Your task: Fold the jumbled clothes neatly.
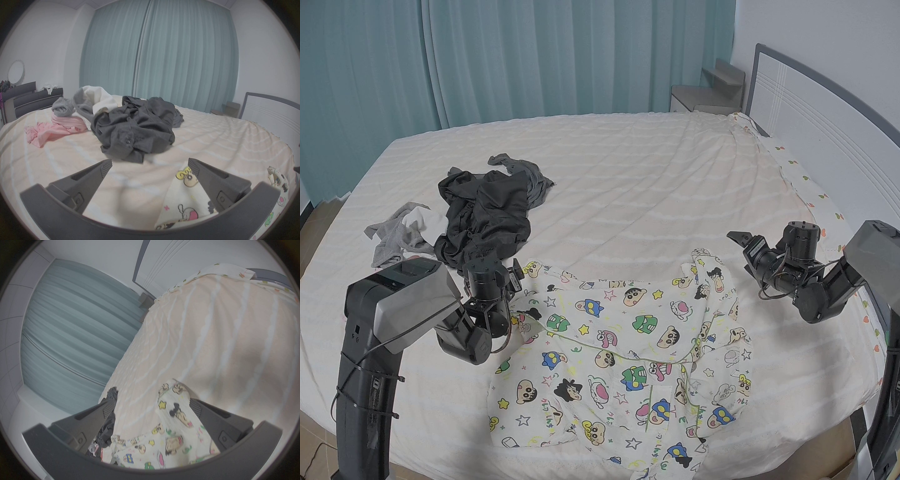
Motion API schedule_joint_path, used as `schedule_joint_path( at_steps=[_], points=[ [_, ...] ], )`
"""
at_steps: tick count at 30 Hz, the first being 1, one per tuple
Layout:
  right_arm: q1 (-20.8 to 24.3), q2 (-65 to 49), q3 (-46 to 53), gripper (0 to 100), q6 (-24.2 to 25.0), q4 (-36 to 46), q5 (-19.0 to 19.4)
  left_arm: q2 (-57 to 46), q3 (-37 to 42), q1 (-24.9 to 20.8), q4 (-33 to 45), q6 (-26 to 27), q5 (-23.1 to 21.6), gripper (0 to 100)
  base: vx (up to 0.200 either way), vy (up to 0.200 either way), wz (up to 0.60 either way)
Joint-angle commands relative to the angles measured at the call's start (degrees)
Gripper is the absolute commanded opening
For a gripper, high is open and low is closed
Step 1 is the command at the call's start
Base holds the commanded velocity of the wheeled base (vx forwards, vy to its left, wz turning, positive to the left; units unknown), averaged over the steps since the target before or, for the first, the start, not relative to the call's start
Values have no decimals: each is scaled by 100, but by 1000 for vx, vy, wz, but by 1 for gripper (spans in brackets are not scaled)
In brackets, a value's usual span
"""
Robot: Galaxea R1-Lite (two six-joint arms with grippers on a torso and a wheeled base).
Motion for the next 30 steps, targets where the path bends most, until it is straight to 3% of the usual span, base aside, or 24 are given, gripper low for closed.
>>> schedule_joint_path(
  at_steps=[1,3,5,10,12,13,17,21,24,30],
  points=[
    [176,-1645,1463,100,-130,-33,-29,-856,534,131,257,-12,-386,100,0,0,0],
    [194,-1847,1639,100,-147,-33,-38,-979,701,131,292,-38,-500,100,0,0,0],
    [203,-2770,2395,100,-165,-24,-47,-1436,1492,122,538,-109,-896,100,0,0,0],
    [185,-4071,3370,100,-174,11,-65,-1770,2679,96,697,-592,-1168,100,0,0,0],
    [176,-4422,3634,100,-183,20,-91,-1919,3232,96,688,-838,-1520,100,0,0,0],
    [159,-4668,3836,100,-209,20,-91,-2139,3795,87,688,-1207,-1986,100,0,0,0],
    [159,-4809,4029,100,-218,20,-91,-2297,4384,26,670,-1629,-2425,100,0,0,0],
    [220,-4800,4144,100,-218,11,-82,-2245,4683,-27,661,-1858,-2504,100,0,0,0],
    [370,-4818,4276,100,-244,-15,-82,-2201,4797,-177,661,-2359,-2539,100,0,0,0],
    [308,-4932,4399,100,-587,-24,-100,-2368,5105,-203,617,-2376,-2829,100,0,0,0]
  ],
)
